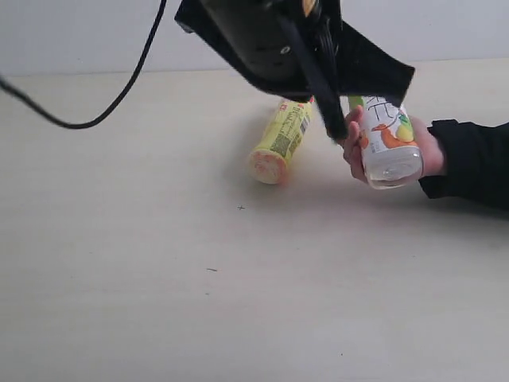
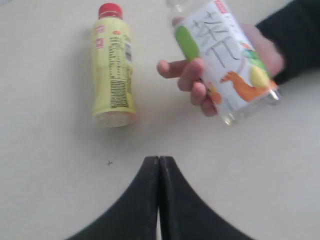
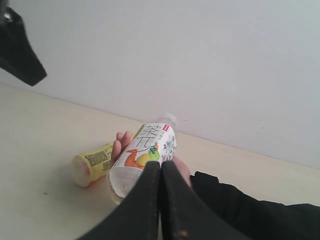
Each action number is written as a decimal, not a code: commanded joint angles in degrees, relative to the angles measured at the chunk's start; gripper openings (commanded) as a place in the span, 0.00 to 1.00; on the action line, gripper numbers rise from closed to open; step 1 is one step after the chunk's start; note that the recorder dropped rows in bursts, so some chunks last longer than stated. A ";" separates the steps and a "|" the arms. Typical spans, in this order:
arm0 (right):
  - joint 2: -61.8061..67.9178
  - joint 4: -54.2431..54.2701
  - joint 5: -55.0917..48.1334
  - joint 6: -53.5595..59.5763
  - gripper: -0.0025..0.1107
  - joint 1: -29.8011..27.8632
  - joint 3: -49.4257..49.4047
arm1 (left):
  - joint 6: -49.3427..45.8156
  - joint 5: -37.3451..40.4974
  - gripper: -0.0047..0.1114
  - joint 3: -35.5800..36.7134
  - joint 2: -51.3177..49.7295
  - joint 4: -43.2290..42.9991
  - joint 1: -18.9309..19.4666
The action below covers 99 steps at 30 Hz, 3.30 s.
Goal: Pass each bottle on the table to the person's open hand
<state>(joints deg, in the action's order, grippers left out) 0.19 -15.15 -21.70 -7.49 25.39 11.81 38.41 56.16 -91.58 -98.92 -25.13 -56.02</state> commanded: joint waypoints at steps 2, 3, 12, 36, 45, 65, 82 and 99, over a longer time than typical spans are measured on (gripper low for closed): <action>-0.19 0.02 0.19 -0.06 0.02 -0.12 -0.13 | 6.24 -12.72 0.04 20.87 17.19 -6.80 -5.05; -0.19 0.02 0.19 -0.06 0.02 -0.12 -0.13 | 8.51 -15.36 0.04 24.65 20.31 -7.95 -5.73; -0.19 0.02 0.19 -0.06 0.02 -0.12 -0.13 | 10.02 -45.77 0.04 58.89 52.99 -11.08 -8.60; -0.19 0.02 0.19 -0.06 0.02 -0.12 -0.13 | 10.68 -44.65 0.04 67.24 75.28 -11.24 -3.79; -0.19 0.02 0.19 -0.06 0.02 -0.12 -0.13 | 14.49 -44.41 0.04 67.34 83.37 -4.69 11.11; -0.19 0.02 0.19 -0.06 0.02 -0.12 -0.13 | 14.49 -43.77 0.04 73.10 90.48 -4.30 20.10; -0.19 0.02 0.19 -0.06 0.02 -0.12 -0.13 | 14.34 -43.77 0.04 73.10 90.48 -4.30 20.10; -0.19 0.02 0.19 -0.06 0.02 -0.12 -0.13 | 14.34 -43.77 0.04 73.10 90.48 -4.30 20.10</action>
<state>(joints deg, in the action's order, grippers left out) 0.19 -15.15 -21.70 -7.49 25.39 11.81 52.56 12.38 -18.64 -8.83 -29.56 -36.03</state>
